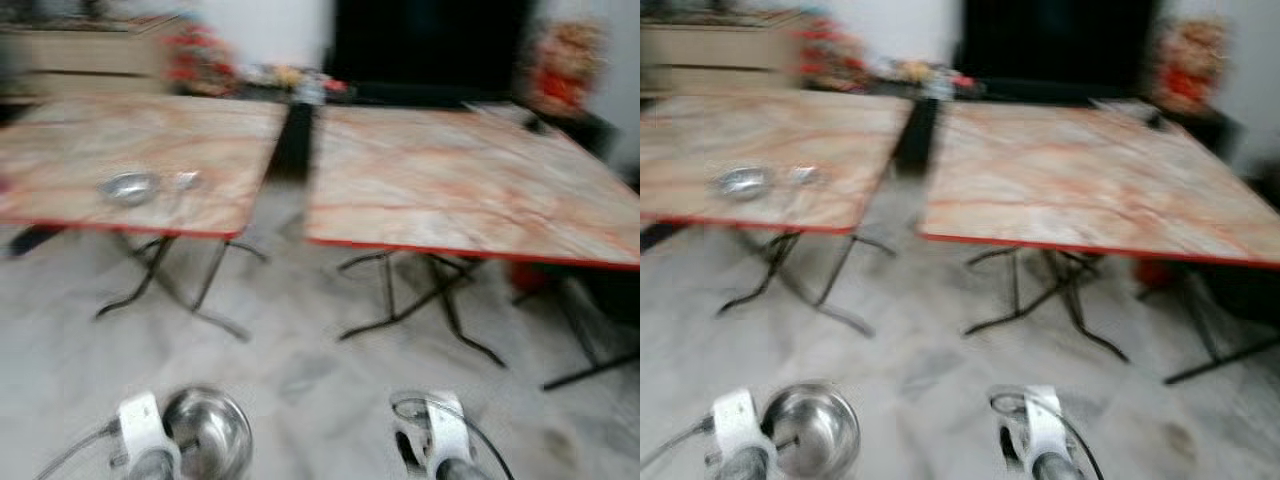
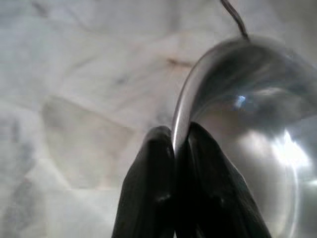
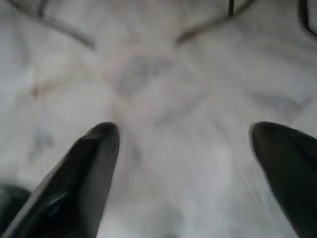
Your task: Setting the table
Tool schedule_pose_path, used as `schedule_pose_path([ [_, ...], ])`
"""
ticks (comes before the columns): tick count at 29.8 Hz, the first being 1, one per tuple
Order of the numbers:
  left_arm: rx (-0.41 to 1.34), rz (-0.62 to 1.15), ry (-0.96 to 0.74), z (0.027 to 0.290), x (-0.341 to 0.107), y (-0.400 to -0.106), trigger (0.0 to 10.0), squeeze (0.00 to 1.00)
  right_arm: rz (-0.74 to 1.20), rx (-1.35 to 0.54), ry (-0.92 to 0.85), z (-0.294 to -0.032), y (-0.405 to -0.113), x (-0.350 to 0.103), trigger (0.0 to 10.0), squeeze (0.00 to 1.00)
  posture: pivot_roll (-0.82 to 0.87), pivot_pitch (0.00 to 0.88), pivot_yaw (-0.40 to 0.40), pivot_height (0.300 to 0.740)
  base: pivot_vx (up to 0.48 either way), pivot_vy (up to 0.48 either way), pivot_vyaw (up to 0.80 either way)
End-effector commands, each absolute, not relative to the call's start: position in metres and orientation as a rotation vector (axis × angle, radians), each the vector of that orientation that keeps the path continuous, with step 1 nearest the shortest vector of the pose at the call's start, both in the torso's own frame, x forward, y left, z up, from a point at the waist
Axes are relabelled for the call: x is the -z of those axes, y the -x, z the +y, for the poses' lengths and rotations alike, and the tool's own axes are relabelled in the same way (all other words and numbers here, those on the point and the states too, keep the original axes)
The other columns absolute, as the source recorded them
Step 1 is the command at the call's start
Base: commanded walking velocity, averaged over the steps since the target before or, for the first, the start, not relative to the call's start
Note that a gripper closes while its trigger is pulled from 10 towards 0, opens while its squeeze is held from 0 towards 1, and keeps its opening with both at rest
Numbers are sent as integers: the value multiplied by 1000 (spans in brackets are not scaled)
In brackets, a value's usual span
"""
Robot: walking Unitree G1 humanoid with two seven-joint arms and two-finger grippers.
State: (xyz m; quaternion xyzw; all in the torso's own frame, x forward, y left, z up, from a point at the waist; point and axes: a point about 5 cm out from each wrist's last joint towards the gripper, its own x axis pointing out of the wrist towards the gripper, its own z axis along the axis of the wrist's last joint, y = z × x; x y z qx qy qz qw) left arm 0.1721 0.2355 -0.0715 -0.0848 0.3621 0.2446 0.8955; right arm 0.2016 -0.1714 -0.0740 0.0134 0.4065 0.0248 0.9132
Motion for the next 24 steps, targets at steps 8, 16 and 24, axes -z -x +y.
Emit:
schedule_pose_path([
  [8,-481,830,172,227,81,-164,10000,0,841,-39,-43,-171,-201,75,10000,0,85,0,-21,732,375,0,0],
  [16,-567,768,358,227,80,-166,10000,0,834,-26,-56,-173,-203,73,10000,0,84,0,-21,732,395,0,0],
  [24,-620,743,408,231,79,-167,10000,0,836,-29,-59,-171,-204,73,10000,0,85,0,-19,732,473,0,0],
])
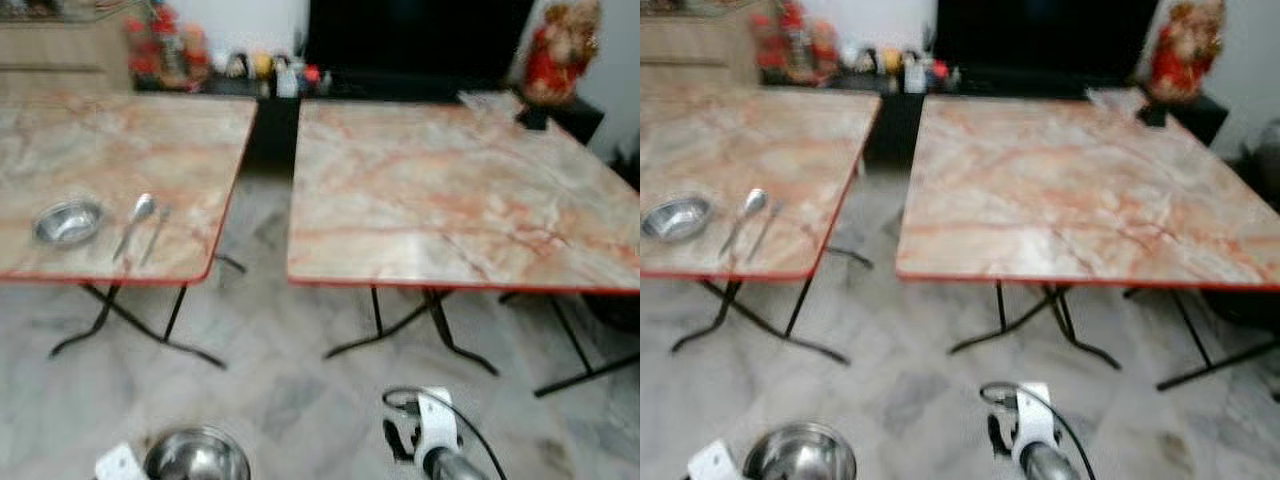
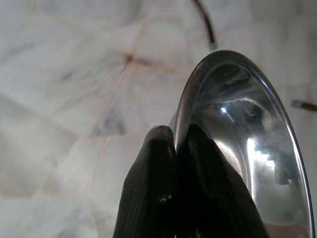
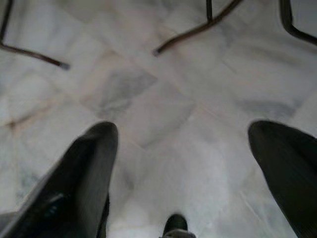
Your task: Setting the table
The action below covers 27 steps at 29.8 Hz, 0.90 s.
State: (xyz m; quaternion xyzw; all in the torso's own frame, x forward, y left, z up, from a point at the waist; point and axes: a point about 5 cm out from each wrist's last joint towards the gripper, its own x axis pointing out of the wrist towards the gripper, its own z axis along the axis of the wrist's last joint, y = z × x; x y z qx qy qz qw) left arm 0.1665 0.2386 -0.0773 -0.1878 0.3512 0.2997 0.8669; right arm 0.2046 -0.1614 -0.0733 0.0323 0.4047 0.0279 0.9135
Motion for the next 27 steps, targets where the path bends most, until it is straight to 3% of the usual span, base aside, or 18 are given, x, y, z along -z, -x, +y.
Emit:
schedule_pose_path([
  [1,-624,738,417,231,79,-168,10000,0,836,-29,-58,-171,-204,73,10000,0,82,0,-20,732,480,0,0],
  [7,-660,721,452,233,76,-173,10000,0,836,-23,-49,-174,-204,73,10000,0,69,0,-19,732,457,0,0],
  [20,-668,729,417,234,76,-173,10000,0,841,-21,-44,-176,-203,73,10000,0,60,0,-15,732,0,0,0],
  [27,-669,732,395,235,76,-173,10000,0,846,-22,-40,-176,-202,74,10000,0,60,0,-14,732,0,-400,0],
])
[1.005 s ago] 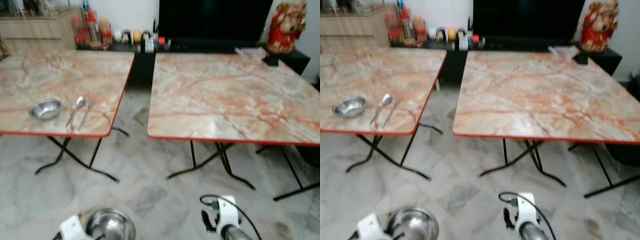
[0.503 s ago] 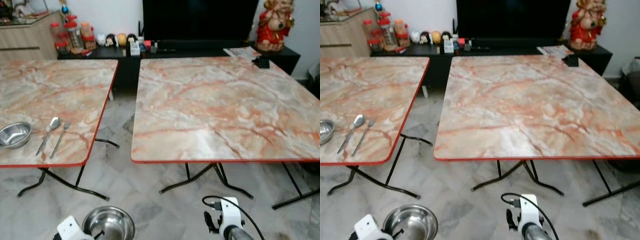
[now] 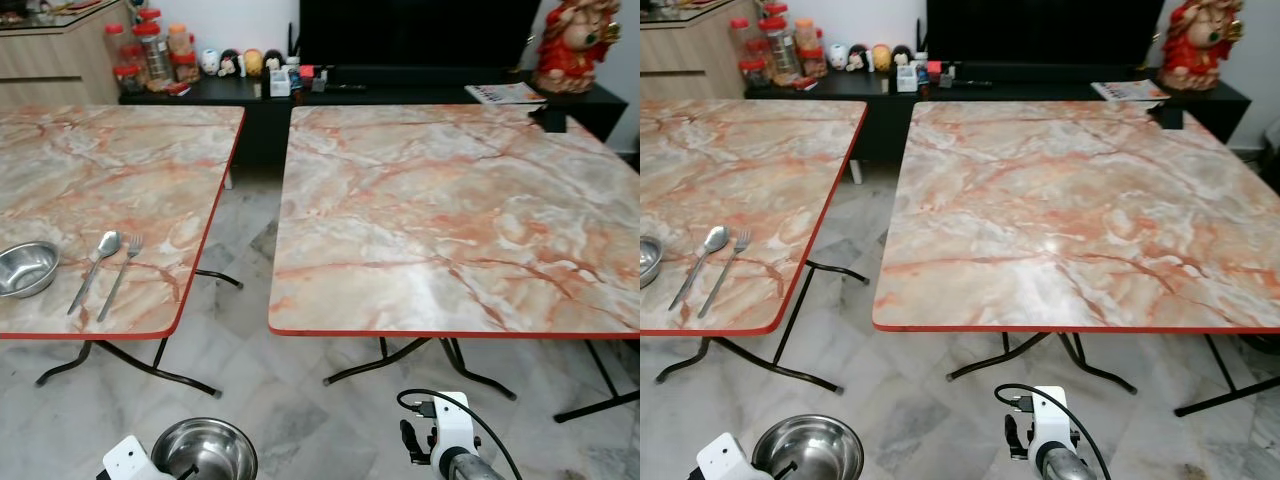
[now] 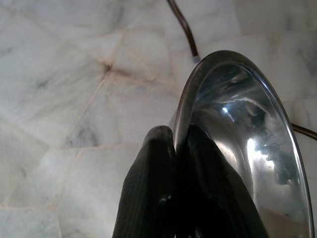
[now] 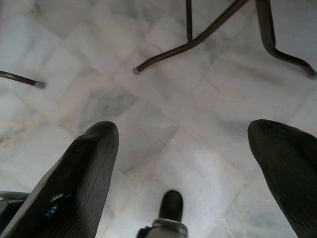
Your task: Setting the table
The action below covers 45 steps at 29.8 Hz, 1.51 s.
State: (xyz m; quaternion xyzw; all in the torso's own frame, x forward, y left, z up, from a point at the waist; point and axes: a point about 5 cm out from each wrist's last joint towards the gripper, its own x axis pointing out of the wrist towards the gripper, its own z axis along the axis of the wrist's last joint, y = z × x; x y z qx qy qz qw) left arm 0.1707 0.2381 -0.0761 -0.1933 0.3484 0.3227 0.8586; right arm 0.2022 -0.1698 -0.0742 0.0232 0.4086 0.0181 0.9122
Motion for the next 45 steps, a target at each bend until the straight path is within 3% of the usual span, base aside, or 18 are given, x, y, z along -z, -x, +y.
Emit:
schedule_pose_path([
  [1,-669,732,395,235,76,-174,10000,0,846,-22,-40,-176,-202,74,10000,0,61,0,-15,732,0,-405,0],
  [37,-668,694,414,234,73,-177,10000,0,853,-16,-19,-180,-201,74,10000,0,58,0,-24,732,0,-420,57],
  [45,-650,698,403,233,74,-175,10000,0,854,-18,-21,-179,-201,74,10000,0,60,0,-23,732,220,-374,0],
])
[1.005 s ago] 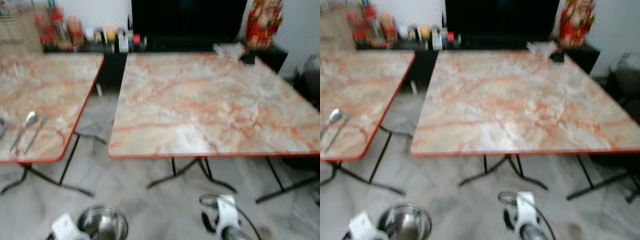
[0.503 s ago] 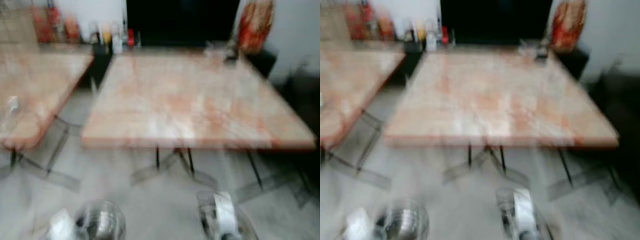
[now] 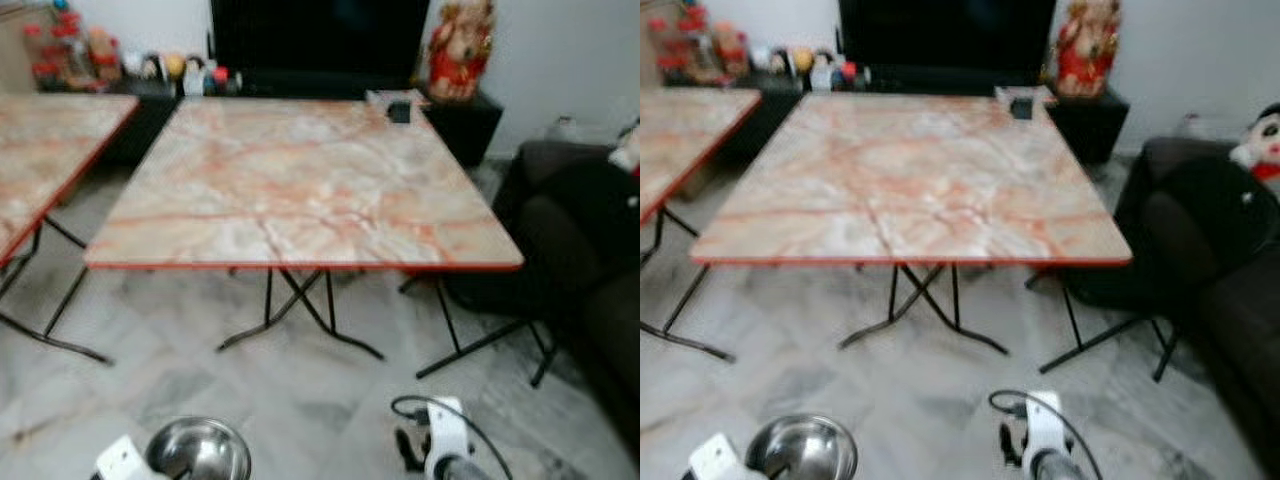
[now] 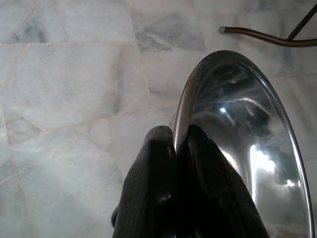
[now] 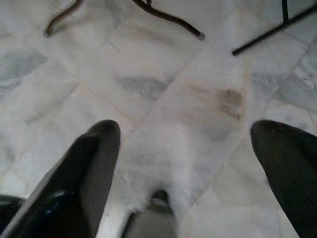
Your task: Setting the table
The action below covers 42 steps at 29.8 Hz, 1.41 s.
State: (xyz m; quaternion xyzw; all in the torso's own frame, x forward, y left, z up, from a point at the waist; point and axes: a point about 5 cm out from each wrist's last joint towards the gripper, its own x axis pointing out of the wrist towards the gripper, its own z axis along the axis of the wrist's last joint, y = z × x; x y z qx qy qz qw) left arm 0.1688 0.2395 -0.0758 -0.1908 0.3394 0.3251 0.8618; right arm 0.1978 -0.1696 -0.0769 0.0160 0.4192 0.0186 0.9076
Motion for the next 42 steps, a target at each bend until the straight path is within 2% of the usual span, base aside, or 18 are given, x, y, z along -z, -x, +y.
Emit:
schedule_pose_path([
  [1,-645,699,404,232,75,-175,10000,0,854,-17,-22,-179,-201,74,10000,0,60,0,-23,732,0,-240,0],
  [10,-628,693,382,231,75,-173,10000,0,858,-24,-9,-180,-200,75,10000,0,64,2,-26,732,0,0,0],
  [28,-624,694,372,232,73,-177,10000,0,851,-26,-10,-178,-202,74,10000,0,52,0,-22,732,356,0,309],
  [39,-630,697,375,230,75,-174,10000,0,846,-17,-22,-180,-205,72,10000,0,55,0,-28,732,350,0,0],
  [42,-641,692,364,232,75,-172,10000,0,848,-16,-23,-180,-205,72,10000,0,58,0,-28,732,0,0,0],
])
